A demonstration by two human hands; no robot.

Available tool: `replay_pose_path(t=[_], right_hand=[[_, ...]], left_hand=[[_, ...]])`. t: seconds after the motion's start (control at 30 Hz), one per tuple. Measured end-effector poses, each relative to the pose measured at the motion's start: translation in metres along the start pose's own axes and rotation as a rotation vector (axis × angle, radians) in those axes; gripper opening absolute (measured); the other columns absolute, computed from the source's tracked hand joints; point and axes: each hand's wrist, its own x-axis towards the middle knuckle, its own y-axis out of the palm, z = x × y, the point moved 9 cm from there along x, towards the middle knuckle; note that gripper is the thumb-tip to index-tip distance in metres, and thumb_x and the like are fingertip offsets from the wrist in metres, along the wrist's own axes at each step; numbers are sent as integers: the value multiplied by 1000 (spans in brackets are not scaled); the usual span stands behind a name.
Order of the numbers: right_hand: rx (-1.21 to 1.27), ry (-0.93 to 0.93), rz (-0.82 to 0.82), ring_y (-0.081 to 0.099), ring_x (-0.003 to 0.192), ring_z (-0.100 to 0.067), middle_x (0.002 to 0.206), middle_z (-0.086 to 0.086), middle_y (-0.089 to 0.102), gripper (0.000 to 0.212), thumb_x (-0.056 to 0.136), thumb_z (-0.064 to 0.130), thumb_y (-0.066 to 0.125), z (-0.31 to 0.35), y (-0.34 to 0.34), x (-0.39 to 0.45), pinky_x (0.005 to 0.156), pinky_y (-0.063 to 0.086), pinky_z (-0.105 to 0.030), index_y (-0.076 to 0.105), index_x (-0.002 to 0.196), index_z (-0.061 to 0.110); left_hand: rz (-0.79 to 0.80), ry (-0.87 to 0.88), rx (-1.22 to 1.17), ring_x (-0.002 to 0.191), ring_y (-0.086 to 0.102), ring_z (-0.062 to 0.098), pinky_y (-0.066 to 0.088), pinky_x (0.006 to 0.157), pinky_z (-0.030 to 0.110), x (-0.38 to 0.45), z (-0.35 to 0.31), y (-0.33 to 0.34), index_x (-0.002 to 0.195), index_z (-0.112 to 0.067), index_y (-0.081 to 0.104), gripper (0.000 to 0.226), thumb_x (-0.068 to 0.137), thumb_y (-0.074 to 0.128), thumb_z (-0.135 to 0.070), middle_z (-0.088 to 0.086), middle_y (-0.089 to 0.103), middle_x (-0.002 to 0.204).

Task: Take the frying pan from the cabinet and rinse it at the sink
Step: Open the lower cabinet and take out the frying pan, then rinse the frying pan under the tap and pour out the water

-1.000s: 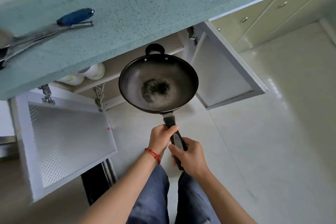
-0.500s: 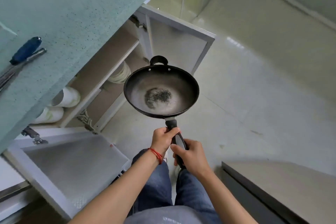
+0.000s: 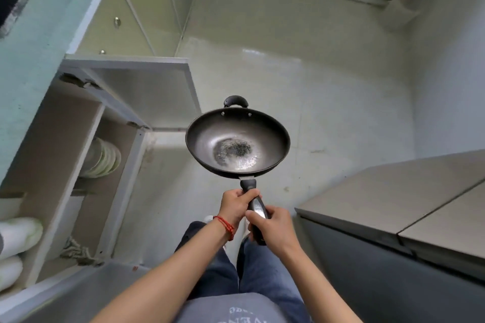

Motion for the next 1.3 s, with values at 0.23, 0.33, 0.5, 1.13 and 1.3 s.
replay_pose_path(t=[0.23, 0.33, 0.5, 1.13, 1.3], right_hand=[[145, -101, -111, 54, 35, -11, 47, -4, 57, 15, 81, 5, 62, 48, -74, 31, 41, 42, -22, 57, 68, -1], [191, -147, -98, 57, 39, -17, 55, -10, 59, 13, 81, 7, 62, 82, -109, 58, 42, 45, -25, 58, 71, 1], [244, -250, 4, 61, 43, -17, 61, -10, 61, 10, 83, 8, 63, 164, -163, 94, 45, 49, -22, 56, 76, 5], [266, -534, 85, 63, 48, -16, 66, -14, 61, 8, 84, 1, 61, 461, -324, 291, 50, 53, -24, 56, 84, 7], [289, -558, 57, 61, 44, -15, 63, -15, 59, 7, 84, -3, 60, 536, -362, 351, 48, 52, -23, 56, 84, 2]], left_hand=[[107, 88, 112, 47, 56, 10, 48, 50, 19, 21, -69, 89, 61, -4, 65, 16, 77, 64, -5, -3, 62, 47], [119, 175, 148, 64, 54, 24, 47, 64, 31, 34, -117, 131, 65, 1, 65, 14, 77, 63, -6, 13, 61, 65], [123, 322, 163, 64, 54, 26, 48, 64, 32, 48, -214, 195, 70, 4, 64, 18, 71, 67, -13, 16, 60, 70], [243, 588, 132, 56, 62, 12, 53, 61, 27, 196, -533, 388, 66, -8, 66, 16, 81, 61, -7, -3, 69, 60], [261, 559, 111, 53, 61, 8, 52, 56, 21, 245, -609, 432, 68, -6, 65, 14, 82, 61, -6, -4, 69, 56]])
